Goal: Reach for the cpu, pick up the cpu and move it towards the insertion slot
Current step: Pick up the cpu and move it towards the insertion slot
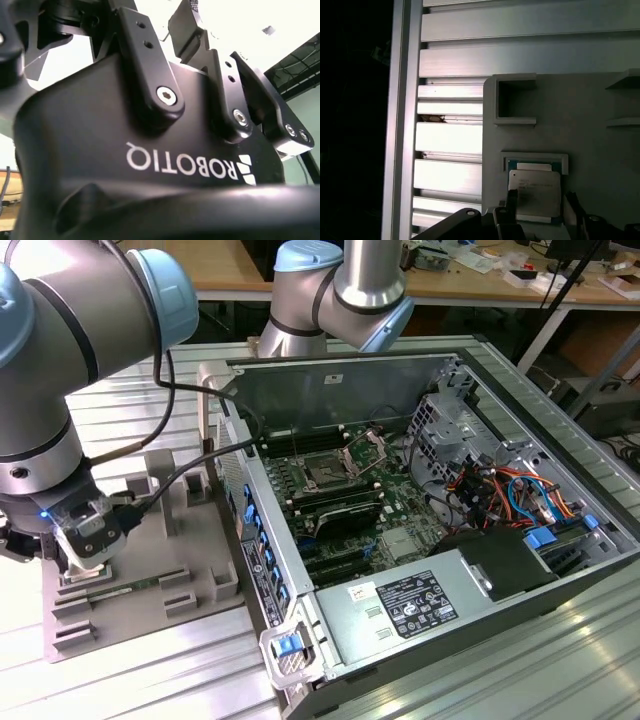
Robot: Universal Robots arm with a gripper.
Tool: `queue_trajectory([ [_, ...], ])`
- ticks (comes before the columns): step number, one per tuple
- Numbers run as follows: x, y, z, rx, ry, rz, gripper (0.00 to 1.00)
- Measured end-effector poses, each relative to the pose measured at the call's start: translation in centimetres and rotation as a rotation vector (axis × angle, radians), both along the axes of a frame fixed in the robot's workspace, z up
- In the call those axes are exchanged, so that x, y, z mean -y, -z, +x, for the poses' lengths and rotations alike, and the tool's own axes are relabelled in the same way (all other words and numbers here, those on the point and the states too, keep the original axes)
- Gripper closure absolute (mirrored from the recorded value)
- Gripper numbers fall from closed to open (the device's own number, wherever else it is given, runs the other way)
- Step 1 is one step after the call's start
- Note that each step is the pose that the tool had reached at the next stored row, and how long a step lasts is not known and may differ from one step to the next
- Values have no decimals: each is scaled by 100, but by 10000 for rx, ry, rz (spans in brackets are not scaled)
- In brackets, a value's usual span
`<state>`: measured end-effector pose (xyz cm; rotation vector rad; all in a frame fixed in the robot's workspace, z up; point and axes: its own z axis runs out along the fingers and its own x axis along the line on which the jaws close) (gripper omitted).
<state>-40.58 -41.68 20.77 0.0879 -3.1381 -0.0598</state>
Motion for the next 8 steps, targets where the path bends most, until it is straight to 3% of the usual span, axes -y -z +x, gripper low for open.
queue_trajectory([
  [8,0,2,1,0,-37,1,51],
])
